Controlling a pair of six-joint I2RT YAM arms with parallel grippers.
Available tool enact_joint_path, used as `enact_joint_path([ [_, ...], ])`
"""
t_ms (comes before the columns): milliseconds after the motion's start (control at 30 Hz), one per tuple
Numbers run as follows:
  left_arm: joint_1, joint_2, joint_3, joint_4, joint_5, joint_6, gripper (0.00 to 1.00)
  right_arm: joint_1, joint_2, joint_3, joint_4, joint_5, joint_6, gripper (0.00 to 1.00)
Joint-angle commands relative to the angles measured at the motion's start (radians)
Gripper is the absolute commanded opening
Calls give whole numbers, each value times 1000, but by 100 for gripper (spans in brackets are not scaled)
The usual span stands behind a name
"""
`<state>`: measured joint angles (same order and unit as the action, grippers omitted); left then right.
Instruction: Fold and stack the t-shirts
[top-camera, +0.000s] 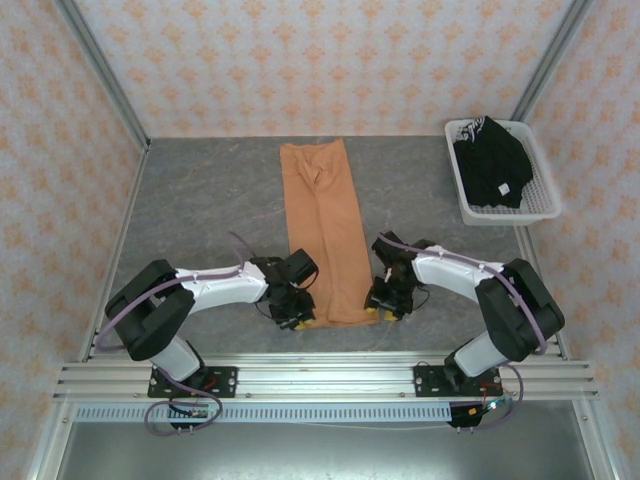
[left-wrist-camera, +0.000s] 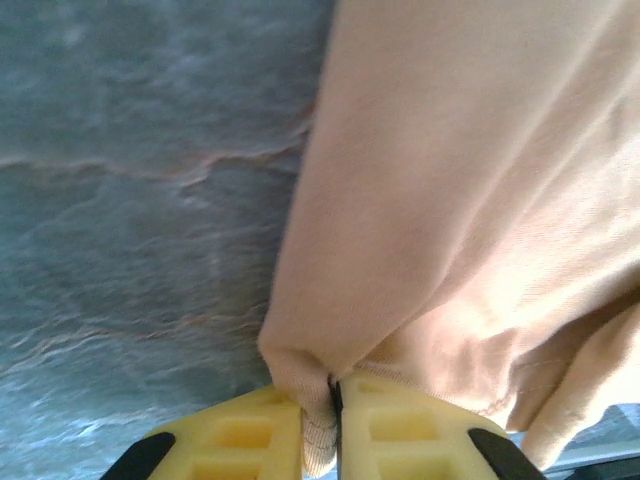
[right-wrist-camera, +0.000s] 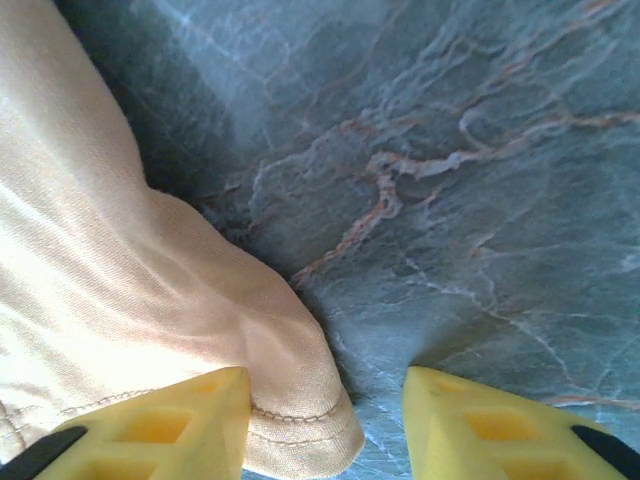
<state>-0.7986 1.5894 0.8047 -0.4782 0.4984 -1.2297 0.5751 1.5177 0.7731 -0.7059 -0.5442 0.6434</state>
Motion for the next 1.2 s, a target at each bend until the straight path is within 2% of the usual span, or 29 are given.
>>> enact_joint_path([
  [0,-7,14,7,9,-62,11,11,46,28,26,45,6,40,42],
  [300,-7,-18,-3,-38,-80,42,0,57,38,47,92,-10,128,19],
  [400,-6,-37,-7,-54,-83,48,0,58,17,47,90,0,166,6],
  [500,-7,-71,-10,-102,-99,71,0,60,-17,36,68,21,193,0],
  [900,-21,-282,-106,-141,-86,71,0,101,-147,21,-71,11,221,0],
  [1033,-22,-346,-54,-145,-125,62,0,100,-172,84,-113,58,228,0],
  [1167,-13,-340,34,-184,-171,71,0,88,-161,163,-134,112,230,0],
])
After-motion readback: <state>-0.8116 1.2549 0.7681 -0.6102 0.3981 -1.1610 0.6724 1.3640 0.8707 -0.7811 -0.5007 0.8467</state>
